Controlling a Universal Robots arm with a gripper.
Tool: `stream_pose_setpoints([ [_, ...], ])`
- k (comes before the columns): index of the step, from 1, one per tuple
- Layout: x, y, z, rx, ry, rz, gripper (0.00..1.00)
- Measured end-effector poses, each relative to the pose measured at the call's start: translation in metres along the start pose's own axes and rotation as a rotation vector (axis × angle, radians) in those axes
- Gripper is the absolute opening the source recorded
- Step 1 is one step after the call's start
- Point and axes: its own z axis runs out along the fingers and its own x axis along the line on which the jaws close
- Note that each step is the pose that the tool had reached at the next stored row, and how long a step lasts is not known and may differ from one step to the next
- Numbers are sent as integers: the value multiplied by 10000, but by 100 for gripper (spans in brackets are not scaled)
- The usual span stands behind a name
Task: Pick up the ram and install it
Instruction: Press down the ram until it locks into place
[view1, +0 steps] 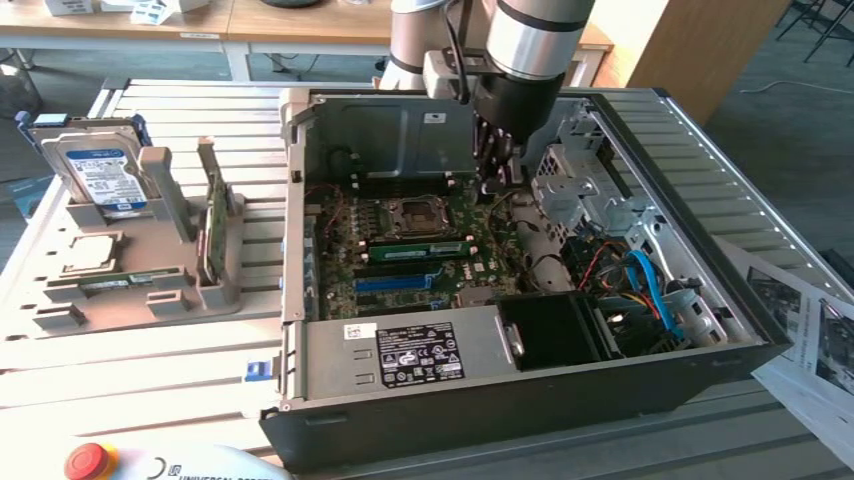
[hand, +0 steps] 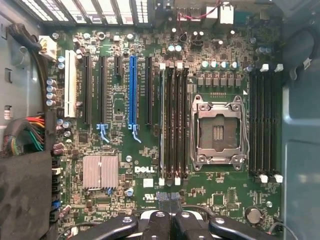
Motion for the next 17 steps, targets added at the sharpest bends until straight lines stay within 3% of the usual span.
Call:
stream_pose_setpoints([
  [10,5,-1,168,2,-1,61,11],
  [17,6,-1,211,3,0,102,11],
])
